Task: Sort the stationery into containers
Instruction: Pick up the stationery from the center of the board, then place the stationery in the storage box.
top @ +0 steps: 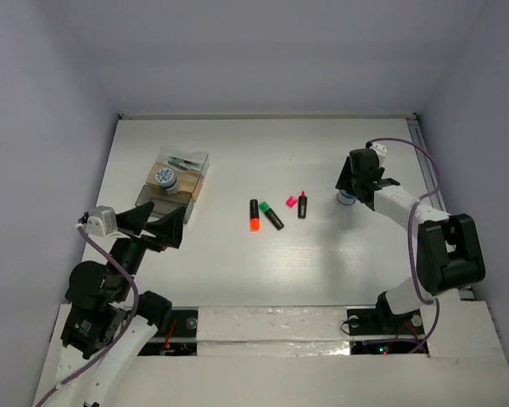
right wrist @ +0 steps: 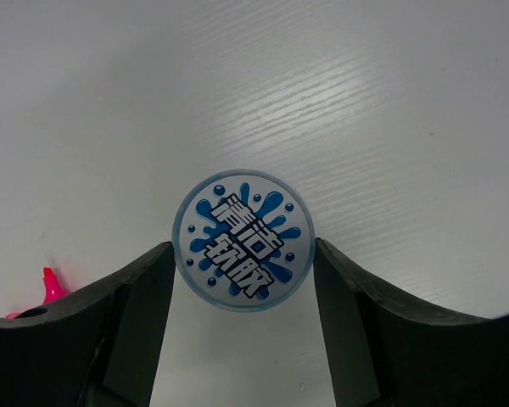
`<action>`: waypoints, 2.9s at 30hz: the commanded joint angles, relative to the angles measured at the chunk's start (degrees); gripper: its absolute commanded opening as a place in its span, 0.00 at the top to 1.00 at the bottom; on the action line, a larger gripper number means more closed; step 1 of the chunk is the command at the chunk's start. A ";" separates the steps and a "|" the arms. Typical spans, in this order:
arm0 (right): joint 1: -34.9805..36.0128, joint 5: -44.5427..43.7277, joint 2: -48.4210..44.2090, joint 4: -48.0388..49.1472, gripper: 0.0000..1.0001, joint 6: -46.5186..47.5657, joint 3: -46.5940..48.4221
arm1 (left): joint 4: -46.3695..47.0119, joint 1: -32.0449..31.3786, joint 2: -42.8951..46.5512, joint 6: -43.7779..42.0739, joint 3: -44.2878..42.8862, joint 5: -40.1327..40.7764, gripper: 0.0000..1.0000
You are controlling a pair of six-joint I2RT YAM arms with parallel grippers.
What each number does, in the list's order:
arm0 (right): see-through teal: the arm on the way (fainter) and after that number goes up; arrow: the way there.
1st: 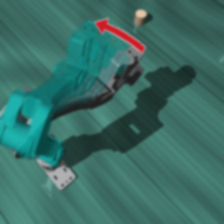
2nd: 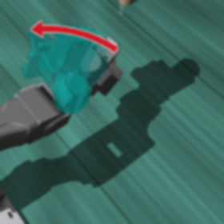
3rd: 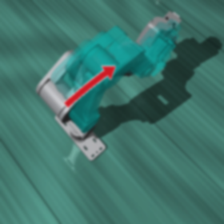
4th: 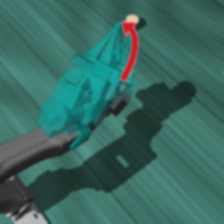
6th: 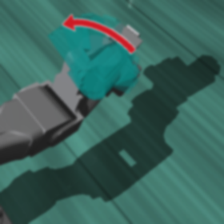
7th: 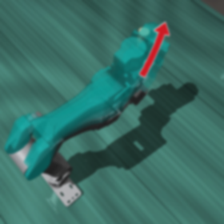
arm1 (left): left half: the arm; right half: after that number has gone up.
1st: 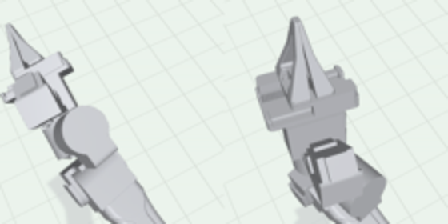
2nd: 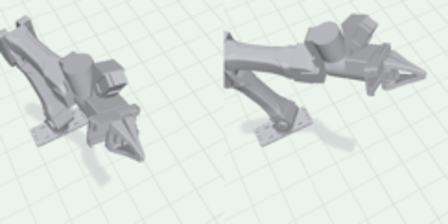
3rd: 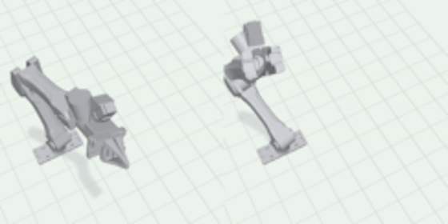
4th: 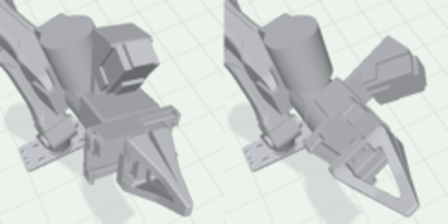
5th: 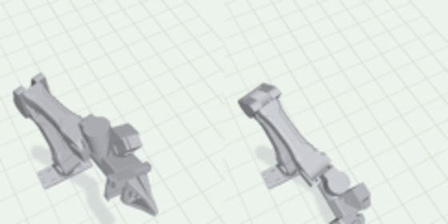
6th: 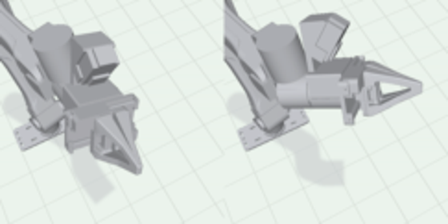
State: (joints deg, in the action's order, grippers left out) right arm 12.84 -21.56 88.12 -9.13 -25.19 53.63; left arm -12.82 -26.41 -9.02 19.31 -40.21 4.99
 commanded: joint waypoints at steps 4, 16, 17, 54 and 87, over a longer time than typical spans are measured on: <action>0.34 -0.59 -0.32 -0.37 0.23 1.02 3.06 | 1.48 -0.74 0.67 -0.94 -0.05 0.19 0.01; 0.34 0.73 4.34 -0.19 0.25 2.25 4.73 | 1.39 -0.74 0.14 -1.03 -0.05 0.10 0.01; 0.34 0.47 4.43 -0.45 0.38 2.42 5.26 | 1.39 -0.74 0.14 -1.03 -0.05 0.10 0.01; 38.58 23.32 49.06 4.92 0.48 14.82 75.48 | 0.69 -0.13 -0.48 -0.68 -0.14 2.21 0.01; 39.10 20.68 53.65 3.94 0.20 14.73 77.95 | 1.04 -0.13 -1.27 -0.85 0.13 0.98 0.01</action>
State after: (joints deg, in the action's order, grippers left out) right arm 51.46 -0.30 142.98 -9.50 -9.69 130.67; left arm -14.15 -26.55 -9.26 18.92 -40.21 6.90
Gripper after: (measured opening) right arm 0.782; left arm 0.989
